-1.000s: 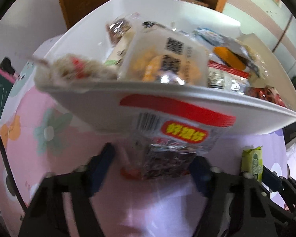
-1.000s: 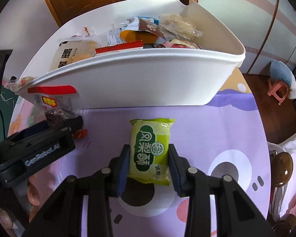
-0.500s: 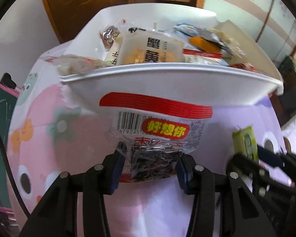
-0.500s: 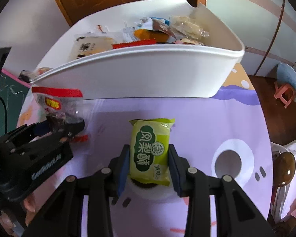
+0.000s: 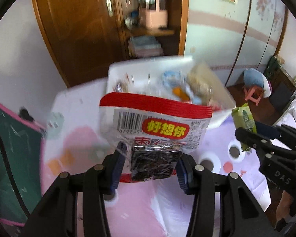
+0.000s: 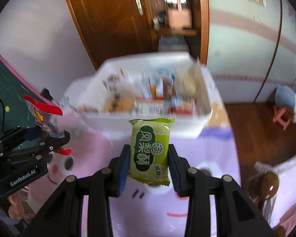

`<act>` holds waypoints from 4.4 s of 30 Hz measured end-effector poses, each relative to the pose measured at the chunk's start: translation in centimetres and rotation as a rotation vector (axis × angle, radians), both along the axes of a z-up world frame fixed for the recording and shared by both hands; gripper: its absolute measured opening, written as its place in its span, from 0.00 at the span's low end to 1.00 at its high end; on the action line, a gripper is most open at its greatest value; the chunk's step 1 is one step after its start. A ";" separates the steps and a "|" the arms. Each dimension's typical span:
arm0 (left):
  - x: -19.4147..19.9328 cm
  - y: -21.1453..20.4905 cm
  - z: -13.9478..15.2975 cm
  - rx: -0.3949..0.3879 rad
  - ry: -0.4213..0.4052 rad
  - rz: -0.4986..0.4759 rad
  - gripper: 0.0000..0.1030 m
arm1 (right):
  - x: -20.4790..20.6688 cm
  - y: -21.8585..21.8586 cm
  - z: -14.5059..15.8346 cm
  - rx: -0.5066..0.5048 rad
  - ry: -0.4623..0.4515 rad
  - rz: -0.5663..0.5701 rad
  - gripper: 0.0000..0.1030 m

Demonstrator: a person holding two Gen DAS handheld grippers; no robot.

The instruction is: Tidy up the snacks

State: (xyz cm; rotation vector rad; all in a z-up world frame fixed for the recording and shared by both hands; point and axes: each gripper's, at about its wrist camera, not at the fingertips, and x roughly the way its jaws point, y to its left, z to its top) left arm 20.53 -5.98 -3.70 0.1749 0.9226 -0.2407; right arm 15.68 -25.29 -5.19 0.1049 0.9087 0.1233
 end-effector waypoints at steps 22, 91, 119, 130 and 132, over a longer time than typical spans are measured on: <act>9.9 -1.9 10.8 0.004 -0.217 0.083 0.45 | 11.5 1.3 12.7 -0.123 -0.267 0.032 0.36; -12.9 5.5 12.6 -0.111 -0.181 0.203 0.99 | -8.6 3.9 12.3 -0.001 -0.201 0.015 0.65; -22.8 7.1 7.0 -0.012 -0.109 0.337 0.99 | -19.8 7.2 7.8 0.011 -0.132 -0.001 0.70; -21.5 6.6 5.8 -0.012 -0.056 0.322 0.99 | -18.1 6.7 6.6 0.029 -0.081 -0.016 0.70; -21.4 6.7 5.7 -0.014 -0.055 0.326 0.99 | -17.9 6.7 6.5 0.029 -0.077 -0.013 0.70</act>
